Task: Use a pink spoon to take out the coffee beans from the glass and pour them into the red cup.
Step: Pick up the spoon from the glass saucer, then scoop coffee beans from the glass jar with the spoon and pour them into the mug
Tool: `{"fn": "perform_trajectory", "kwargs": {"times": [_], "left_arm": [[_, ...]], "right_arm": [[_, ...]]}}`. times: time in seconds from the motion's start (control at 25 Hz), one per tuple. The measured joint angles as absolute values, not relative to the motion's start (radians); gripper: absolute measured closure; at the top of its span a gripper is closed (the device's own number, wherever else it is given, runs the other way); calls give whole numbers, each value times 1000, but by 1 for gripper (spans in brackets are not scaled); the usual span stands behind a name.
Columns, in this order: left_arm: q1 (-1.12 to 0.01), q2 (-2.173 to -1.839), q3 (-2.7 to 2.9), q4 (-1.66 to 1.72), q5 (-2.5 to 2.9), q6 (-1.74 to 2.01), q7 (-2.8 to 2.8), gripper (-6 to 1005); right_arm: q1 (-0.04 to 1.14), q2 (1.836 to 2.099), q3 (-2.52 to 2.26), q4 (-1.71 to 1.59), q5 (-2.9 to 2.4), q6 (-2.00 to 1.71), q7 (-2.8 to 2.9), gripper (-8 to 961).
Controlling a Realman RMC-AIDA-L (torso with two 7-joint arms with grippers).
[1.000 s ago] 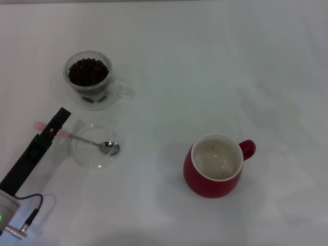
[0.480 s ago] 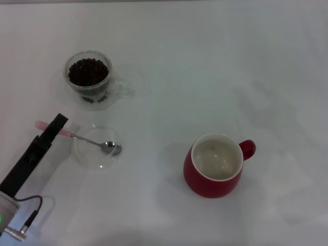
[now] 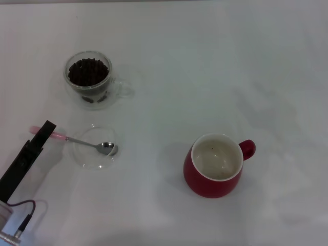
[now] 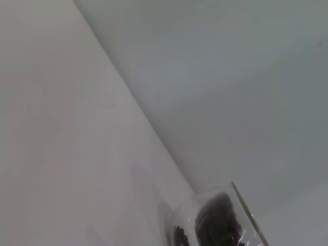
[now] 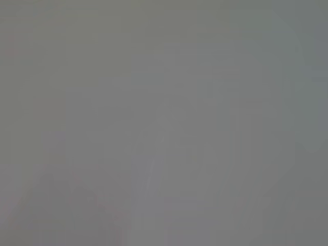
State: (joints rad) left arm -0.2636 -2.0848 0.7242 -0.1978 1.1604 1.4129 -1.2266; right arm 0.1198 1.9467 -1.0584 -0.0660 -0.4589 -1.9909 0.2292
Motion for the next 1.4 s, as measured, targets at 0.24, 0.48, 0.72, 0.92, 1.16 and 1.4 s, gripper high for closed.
{"fn": "perform_trajectory", "kwargs": {"times": [0.24, 0.48, 0.72, 0.92, 1.16, 1.4], "left_arm": [[-263, -2080, 734, -168, 1169, 1433, -1225, 875], [-245, -2078, 776, -91, 1175, 1476, -1209, 874], [-208, -2072, 812, 11, 1174, 1521, -1187, 875], [-174, -2067, 813, 200, 1175, 1544, -1224, 875], [-211, -2036, 814, 355, 1247, 1548, -1374, 874], [-337, -1964, 814, 455, 1379, 1543, -1607, 875]], "right_arm": [[117, 1957, -1058, -66, -461, -1991, 228, 377], [122, 1964, -1058, -66, -461, -1989, 221, 377], [127, 1973, -1063, -66, -462, -1992, 214, 377], [131, 1989, -1071, -68, -464, -1990, 175, 378], [135, 2006, -1075, -69, -466, -1998, 164, 378], [140, 2013, -1104, -69, -467, -2002, 164, 379]]}}
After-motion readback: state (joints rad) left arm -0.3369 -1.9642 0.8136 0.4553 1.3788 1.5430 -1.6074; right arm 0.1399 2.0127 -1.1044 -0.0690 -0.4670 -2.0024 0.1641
